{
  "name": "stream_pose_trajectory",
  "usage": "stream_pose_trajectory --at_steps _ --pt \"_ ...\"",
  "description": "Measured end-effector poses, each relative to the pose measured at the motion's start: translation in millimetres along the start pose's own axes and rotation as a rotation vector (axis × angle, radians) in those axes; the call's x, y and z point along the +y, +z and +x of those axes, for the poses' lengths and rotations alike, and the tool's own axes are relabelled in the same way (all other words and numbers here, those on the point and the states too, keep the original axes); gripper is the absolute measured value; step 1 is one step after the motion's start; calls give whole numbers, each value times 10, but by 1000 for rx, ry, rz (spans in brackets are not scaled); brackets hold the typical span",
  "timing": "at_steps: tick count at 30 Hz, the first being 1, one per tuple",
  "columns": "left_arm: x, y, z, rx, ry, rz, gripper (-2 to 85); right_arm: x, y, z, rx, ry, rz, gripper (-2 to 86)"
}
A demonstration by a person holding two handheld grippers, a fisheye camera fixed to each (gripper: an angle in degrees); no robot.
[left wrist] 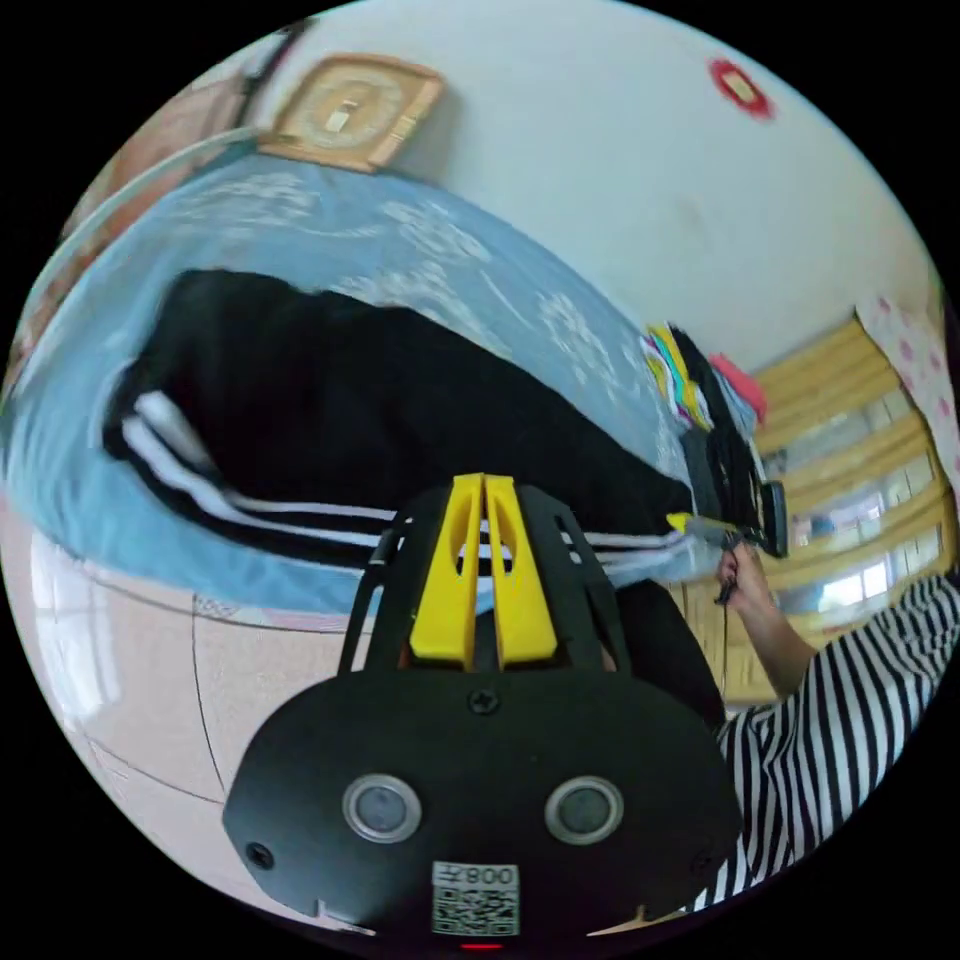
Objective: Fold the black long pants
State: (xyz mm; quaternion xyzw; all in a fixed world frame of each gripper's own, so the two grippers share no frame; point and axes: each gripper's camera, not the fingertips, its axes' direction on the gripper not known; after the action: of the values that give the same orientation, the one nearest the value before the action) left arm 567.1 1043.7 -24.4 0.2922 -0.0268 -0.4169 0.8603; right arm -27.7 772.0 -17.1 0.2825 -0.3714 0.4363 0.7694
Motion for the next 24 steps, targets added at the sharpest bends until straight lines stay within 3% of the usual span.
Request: stream_pose_trajectory --at_steps 3,8,11,19,24 --pt "-33 -556 -602 -141 -235 163 66 -212 389 -443 -106 -127 -59 1" --pt "-154 -826 -1142 -117 -414 213 74 -484 1021 -1066 -167 -279 -163 1" --pt "-249 -776 -1294 -57 -457 142 49 -603 1199 -1271 -162 -323 -180 1" --pt "-287 -1157 -1214 -22 -338 278 17 -743 1488 -1437 -148 -344 -204 1" --pt "-133 -868 -1346 -76 -411 155 13 -692 1851 -1404 -74 -339 -294 1"
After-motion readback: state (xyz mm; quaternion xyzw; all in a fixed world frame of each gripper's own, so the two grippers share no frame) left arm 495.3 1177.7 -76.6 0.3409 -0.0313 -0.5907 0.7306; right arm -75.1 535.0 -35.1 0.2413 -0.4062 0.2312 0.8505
